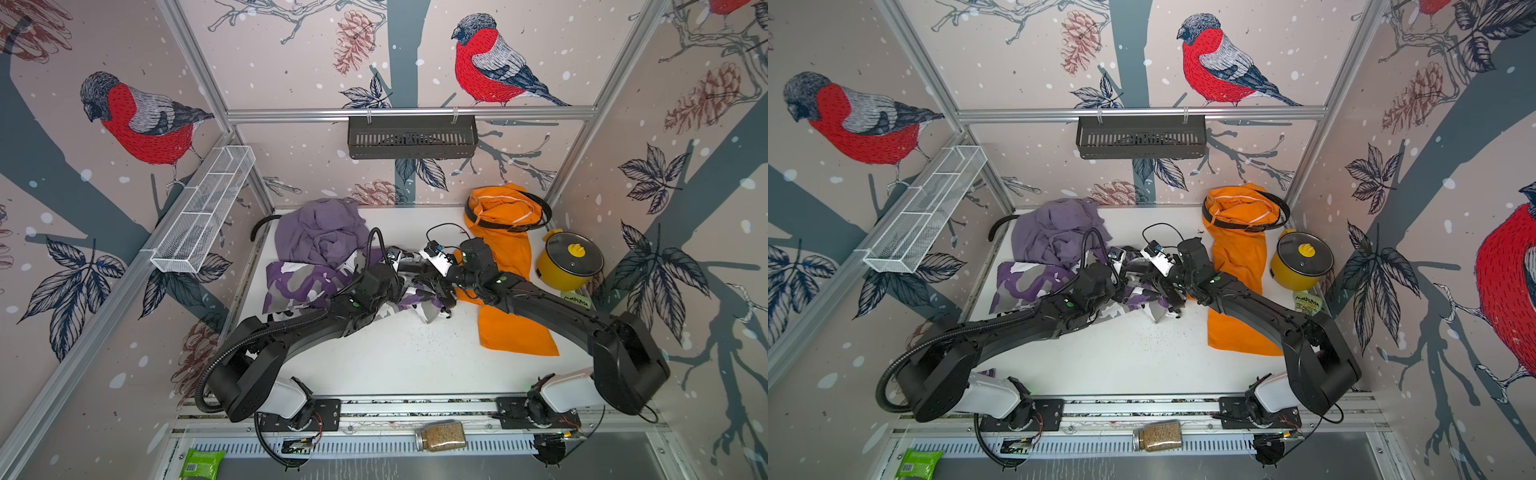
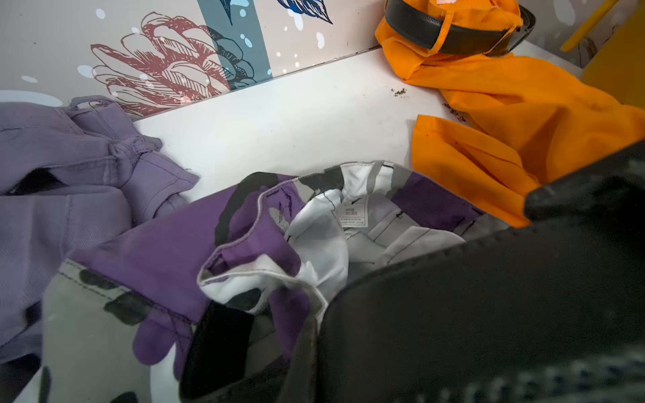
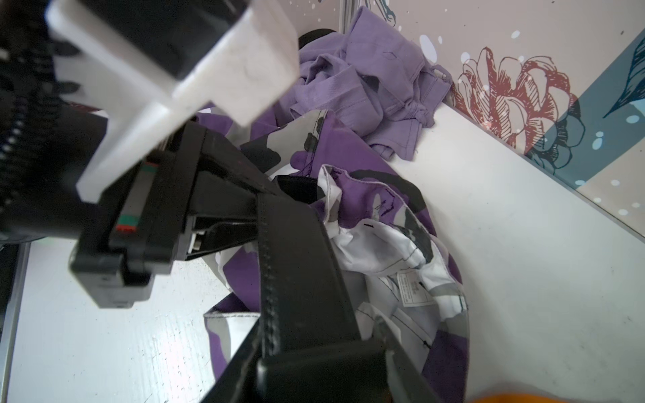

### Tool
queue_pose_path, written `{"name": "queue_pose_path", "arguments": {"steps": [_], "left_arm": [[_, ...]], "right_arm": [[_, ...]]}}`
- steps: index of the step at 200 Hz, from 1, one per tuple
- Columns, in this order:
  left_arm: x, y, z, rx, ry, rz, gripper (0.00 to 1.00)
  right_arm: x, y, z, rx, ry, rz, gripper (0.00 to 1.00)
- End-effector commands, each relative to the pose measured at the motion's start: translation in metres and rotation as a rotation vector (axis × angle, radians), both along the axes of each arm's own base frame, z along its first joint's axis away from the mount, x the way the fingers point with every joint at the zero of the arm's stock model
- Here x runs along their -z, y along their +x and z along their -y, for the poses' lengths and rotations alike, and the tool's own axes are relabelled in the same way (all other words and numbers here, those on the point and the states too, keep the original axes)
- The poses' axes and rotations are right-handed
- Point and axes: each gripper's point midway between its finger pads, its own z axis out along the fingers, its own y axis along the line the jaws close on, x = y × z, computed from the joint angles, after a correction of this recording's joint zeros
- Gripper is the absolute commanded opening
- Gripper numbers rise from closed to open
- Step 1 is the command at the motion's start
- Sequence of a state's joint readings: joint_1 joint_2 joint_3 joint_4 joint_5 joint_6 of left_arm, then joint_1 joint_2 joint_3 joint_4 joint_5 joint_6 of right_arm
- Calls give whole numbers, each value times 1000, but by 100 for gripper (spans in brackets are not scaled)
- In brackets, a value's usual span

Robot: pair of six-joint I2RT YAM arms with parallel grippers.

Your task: Remove the belt from the trousers

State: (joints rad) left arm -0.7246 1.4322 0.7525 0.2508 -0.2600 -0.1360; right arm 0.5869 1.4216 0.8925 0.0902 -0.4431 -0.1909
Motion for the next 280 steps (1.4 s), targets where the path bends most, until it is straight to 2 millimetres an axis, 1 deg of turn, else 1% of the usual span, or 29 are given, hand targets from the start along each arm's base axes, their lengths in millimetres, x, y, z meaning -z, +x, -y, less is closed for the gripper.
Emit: {"name": "queue_pose_path", "arguments": {"steps": [1, 26, 49, 90, 119, 146, 177, 189, 205, 227, 228, 242, 250, 258, 262, 280], "left_arm": [[21, 4, -50, -209, 116, -50, 0], [19, 4, -56, -242, 99, -48, 0], [11, 5, -63, -272, 40, -37, 0], [-9, 11, -92, -369, -73, -14, 0], [-18, 14, -113, -428, -172, -16, 0], [-18, 14, -132, -488, -257, -30, 0], [-10, 13, -148, -554, -302, -63, 0], [-8, 14, -146, -539, -296, -73, 0], [-6, 16, -137, -491, -278, -95, 0], [-8, 17, -123, -417, -269, -109, 0], [-9, 18, -123, -416, -269, -109, 0], [-16, 18, -114, -375, -251, -108, 42], [-21, 18, -111, -362, -230, -100, 60], [-29, 18, -106, -348, -204, -86, 72], [-33, 17, -104, -343, -186, -79, 76], [-57, 13, -91, -301, -86, -15, 87]], "right_arm": [[3, 6, 21, 90, -11, -28, 2], [4, 5, 29, 105, -12, -35, 1], [8, 3, 32, 107, -20, -48, 1], [9, 1, 39, 121, -14, -57, 1], [8, -2, 41, 117, -11, -62, 1], [7, -2, 42, 118, -6, -60, 1], [0, -2, 43, 118, 16, -53, 1], [-4, -2, 41, 106, 20, -50, 1], [-8, -3, 36, 90, 10, -40, 0], [-12, -2, 27, 69, -6, -29, 1], [-13, -2, 26, 68, -6, -28, 1], [-13, 0, 22, 61, -24, -27, 0], [-13, 1, 20, 56, -32, -28, 1], [-13, 2, 18, 49, -38, -28, 1], [-13, 3, 16, 47, -41, -26, 1], [-13, 4, 14, 42, -53, -31, 0]]}}
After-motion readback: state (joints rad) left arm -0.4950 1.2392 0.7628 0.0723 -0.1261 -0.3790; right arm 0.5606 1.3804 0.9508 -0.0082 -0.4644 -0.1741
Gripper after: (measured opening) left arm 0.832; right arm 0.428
